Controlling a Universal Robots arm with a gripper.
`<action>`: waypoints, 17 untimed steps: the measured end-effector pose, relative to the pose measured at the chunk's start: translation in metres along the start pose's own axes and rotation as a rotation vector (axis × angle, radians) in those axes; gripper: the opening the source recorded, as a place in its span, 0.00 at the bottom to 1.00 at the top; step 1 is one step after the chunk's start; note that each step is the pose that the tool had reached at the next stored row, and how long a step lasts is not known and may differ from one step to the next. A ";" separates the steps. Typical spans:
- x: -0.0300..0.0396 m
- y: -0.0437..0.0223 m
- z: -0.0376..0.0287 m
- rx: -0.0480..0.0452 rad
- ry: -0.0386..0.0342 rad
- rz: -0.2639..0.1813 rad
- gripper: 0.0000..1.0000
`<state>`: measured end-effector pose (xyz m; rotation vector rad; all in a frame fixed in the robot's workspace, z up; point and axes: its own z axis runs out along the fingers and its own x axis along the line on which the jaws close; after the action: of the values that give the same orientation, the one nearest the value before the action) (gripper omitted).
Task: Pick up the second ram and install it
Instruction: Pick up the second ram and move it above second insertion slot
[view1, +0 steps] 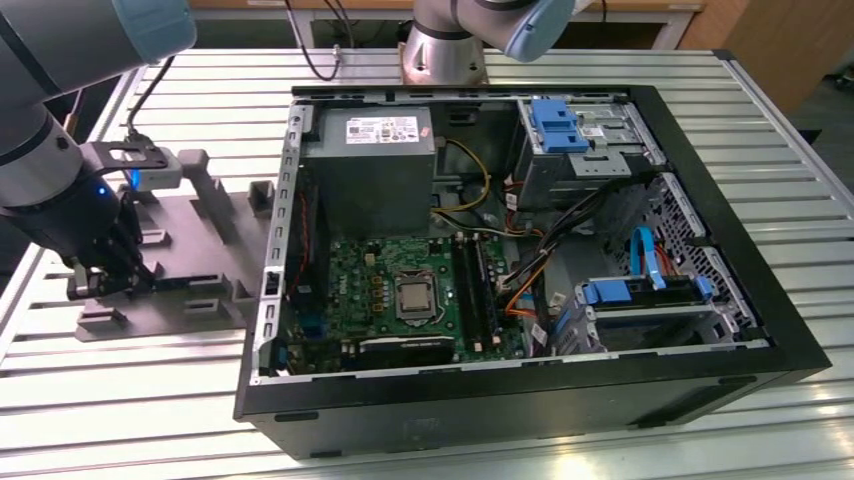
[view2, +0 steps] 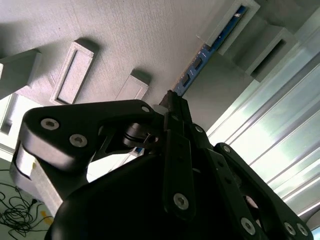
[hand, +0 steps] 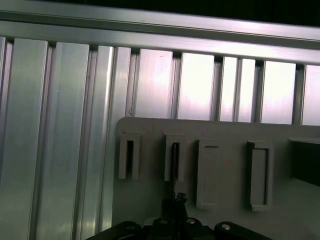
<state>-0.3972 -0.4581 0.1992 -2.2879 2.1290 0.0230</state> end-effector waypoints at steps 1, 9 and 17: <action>0.0000 0.0000 -0.0006 0.0000 0.0000 0.000 0.13; -0.0001 0.0003 -0.0030 0.0006 0.0000 0.000 0.13; -0.0001 0.0005 -0.0028 0.0028 0.0001 0.000 0.13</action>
<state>-0.3977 -0.4580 0.2020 -2.2863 2.1278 0.0199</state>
